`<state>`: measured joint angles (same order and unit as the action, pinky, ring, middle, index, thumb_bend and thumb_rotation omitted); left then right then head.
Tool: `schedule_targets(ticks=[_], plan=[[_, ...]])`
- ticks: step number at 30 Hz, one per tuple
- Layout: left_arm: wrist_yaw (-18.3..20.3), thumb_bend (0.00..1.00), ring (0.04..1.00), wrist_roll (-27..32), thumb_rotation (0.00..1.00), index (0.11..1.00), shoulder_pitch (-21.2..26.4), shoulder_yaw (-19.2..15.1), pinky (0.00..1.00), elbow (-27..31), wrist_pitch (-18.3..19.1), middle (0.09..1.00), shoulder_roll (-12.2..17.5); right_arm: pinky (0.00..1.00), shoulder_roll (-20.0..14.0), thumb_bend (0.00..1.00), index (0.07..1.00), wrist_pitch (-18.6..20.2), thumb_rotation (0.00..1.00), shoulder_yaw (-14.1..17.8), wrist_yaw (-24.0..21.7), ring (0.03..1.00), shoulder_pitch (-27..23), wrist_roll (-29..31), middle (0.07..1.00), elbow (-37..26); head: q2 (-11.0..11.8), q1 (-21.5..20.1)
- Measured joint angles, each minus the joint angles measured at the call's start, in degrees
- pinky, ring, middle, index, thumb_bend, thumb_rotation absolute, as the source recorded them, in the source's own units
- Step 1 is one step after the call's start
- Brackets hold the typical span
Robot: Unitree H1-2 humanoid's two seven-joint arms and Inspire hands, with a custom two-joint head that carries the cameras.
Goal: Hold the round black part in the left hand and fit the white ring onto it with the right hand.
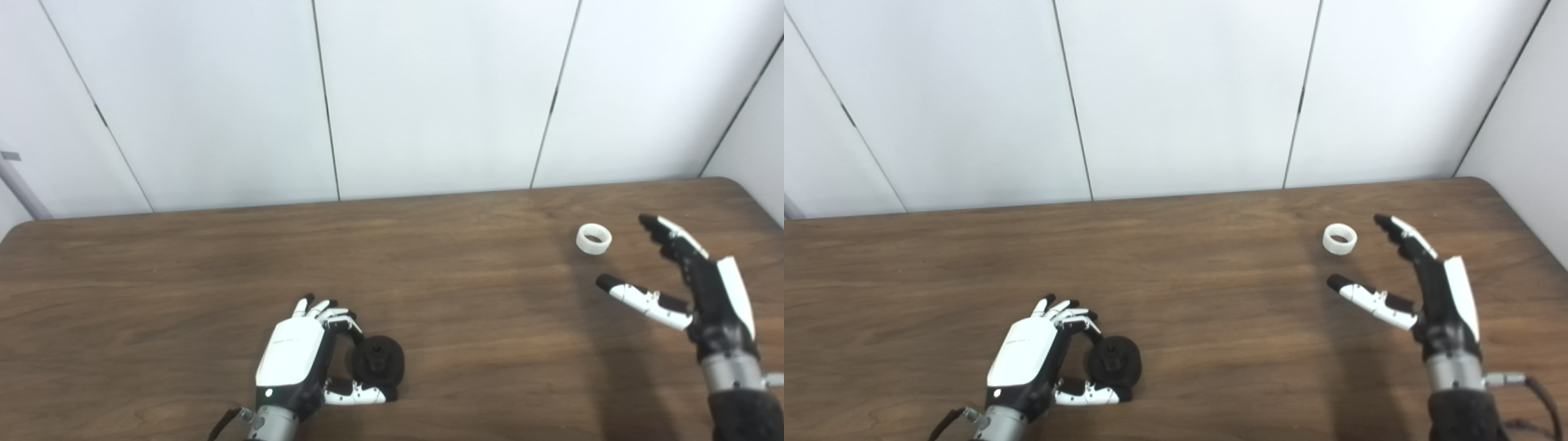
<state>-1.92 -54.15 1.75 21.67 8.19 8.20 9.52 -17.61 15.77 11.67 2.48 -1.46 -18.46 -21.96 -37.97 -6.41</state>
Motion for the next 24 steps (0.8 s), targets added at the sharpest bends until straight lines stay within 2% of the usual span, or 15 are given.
schedule_targets(ticks=[5,9,13,18,24], plan=[[0.2,0.52,0.89,0.0,0.05,0.485,0.0,0.0,1.0,0.0,-0.1,0.77,0.0,0.77,-2.9,0.78,0.78,1.2,0.26,-0.6,-0.5,0.838,-3.7,-3.3,0.839,2.3,0.1,-0.5],[0.2,0.52,0.889,0.0,0.05,0.485,0.0,-0.1,1.0,0.0,-0.3,0.77,0.2,0.86,-4.4,0.78,0.798,3.9,0.24,-2.2,-2.3,0.895,-6.1,-5.2,0.88,4.5,0.1,-0.7],[0.2,0.52,0.89,0.0,0.05,0.485,0.0,-0.2,1.0,0.0,-0.4,0.772,0.2,0.88,-6.5,0.79,0.813,6.5,0.23,-4.2,-4.8,0.919,-9.0,-6.3,0.894,8.7,0.3,-1.2],[0.3,0.52,0.888,0.1,0.05,0.485,0.0,-0.2,1.0,0.0,-0.9,0.77,0.4,0.89,-9.4,0.84,0.798,6.6,0.25,-6.4,-5.5,0.932,-13.0,-7.6,0.894,16.2,0.2,-1.6],[0.3,0.52,0.887,0.1,0.05,0.485,0.0,-0.5,1.0,0.0,-1.3,0.766,0.5,0.93,-9.9,0.86,0.809,6.6,0.24,-9.2,-5.9,0.955,-16.6,-8.8,0.914,22.8,0.3,-1.8]])
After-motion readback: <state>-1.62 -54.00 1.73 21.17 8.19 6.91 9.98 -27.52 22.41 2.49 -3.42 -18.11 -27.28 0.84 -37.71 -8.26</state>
